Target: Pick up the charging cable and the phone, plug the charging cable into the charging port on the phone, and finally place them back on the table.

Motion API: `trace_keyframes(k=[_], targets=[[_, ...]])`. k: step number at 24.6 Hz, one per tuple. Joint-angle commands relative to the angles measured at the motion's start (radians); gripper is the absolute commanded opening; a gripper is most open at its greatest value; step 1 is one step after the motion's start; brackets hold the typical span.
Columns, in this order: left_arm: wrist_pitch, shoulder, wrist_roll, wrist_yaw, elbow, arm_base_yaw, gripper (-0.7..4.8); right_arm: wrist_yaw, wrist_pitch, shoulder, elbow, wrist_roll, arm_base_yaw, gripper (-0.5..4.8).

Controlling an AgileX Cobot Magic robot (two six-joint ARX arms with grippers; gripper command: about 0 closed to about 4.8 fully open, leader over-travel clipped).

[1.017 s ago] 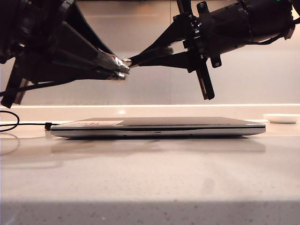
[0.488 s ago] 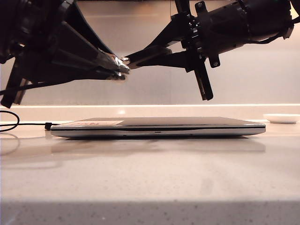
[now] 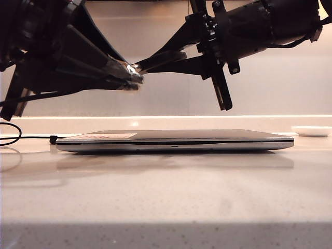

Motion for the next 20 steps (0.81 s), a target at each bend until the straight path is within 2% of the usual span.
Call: trace_keyframes(k=[1, 8, 9, 11, 12, 18, 19, 20], targets=[[0.028, -0.001, 0.002, -0.006, 0.004, -0.001, -0.06, -0.044, 0.032, -0.011, 0.007, -0.006, 0.005, -0.06], [0.035, -0.001, 0.020, -0.006, 0.004, -0.001, 0.01, -0.051, 0.033, -0.011, 0.007, -0.008, 0.005, -0.06], [0.049, -0.001, 0.040, -0.006, 0.004, -0.001, 0.63, -0.049, 0.034, -0.011, 0.008, -0.008, 0.005, -0.06], [0.065, -0.001, 0.050, -0.006, 0.004, -0.001, 1.23, -0.049, 0.034, -0.011, 0.008, -0.008, 0.004, -0.06], [0.070, -0.001, 0.050, -0.006, 0.004, -0.001, 1.31, -0.045, 0.034, -0.011, 0.008, -0.016, 0.004, -0.06], [0.064, -0.016, 0.052, -0.006, 0.005, -0.002, 1.31, -0.016, 0.033, -0.014, 0.008, -0.046, -0.035, -0.06], [0.064, -0.022, 0.059, -0.006, 0.005, -0.002, 1.31, -0.016, 0.032, -0.014, 0.008, -0.052, -0.044, -0.06], [0.064, -0.039, 0.100, -0.006, 0.005, -0.002, 1.29, -0.016, 0.017, -0.020, 0.008, -0.054, -0.077, -0.06]])
